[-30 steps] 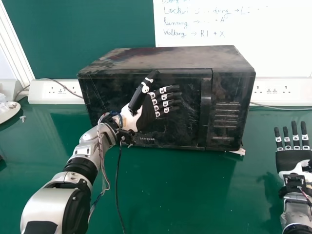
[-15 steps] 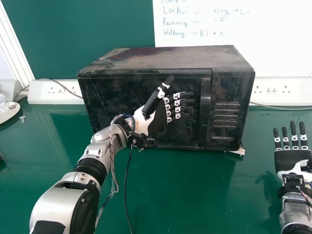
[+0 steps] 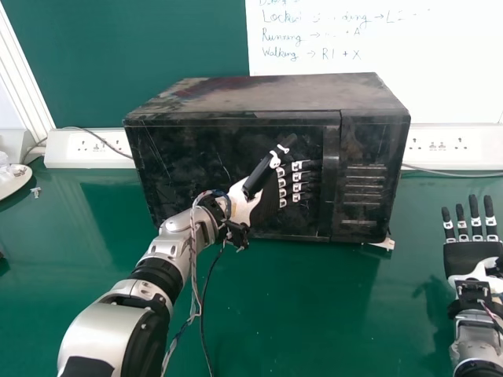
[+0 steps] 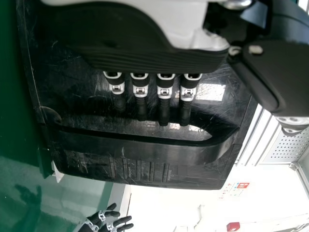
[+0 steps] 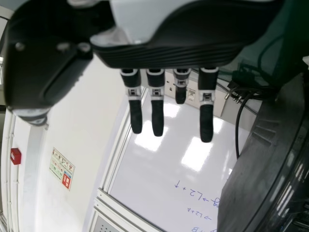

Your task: Open the door of oven

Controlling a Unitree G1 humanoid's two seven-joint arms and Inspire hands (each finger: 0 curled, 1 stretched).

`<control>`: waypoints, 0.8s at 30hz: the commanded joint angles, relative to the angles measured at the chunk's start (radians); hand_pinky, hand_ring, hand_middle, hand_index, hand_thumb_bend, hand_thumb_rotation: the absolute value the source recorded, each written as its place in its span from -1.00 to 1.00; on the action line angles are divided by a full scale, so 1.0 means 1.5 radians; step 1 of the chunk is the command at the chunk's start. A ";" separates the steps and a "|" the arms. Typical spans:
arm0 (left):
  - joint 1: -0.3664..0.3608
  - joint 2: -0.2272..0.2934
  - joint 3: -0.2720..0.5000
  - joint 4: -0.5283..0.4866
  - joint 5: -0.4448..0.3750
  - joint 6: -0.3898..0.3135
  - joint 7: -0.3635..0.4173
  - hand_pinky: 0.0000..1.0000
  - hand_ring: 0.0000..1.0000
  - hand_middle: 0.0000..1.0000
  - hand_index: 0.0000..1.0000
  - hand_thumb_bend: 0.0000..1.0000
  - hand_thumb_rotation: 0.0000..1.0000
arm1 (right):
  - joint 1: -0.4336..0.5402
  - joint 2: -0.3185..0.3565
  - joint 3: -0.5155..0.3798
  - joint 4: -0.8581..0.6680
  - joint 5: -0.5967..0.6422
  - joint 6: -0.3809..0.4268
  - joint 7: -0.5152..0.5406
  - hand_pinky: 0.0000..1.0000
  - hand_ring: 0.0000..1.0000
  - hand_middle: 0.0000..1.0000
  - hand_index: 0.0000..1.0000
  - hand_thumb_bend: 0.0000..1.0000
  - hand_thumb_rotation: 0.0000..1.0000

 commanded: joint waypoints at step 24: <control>-0.045 -0.038 -0.006 0.019 0.022 0.031 0.049 0.06 0.43 0.54 0.62 0.76 0.84 | -0.006 0.008 -0.004 -0.003 0.005 0.001 -0.002 0.92 0.98 1.00 0.94 1.00 0.84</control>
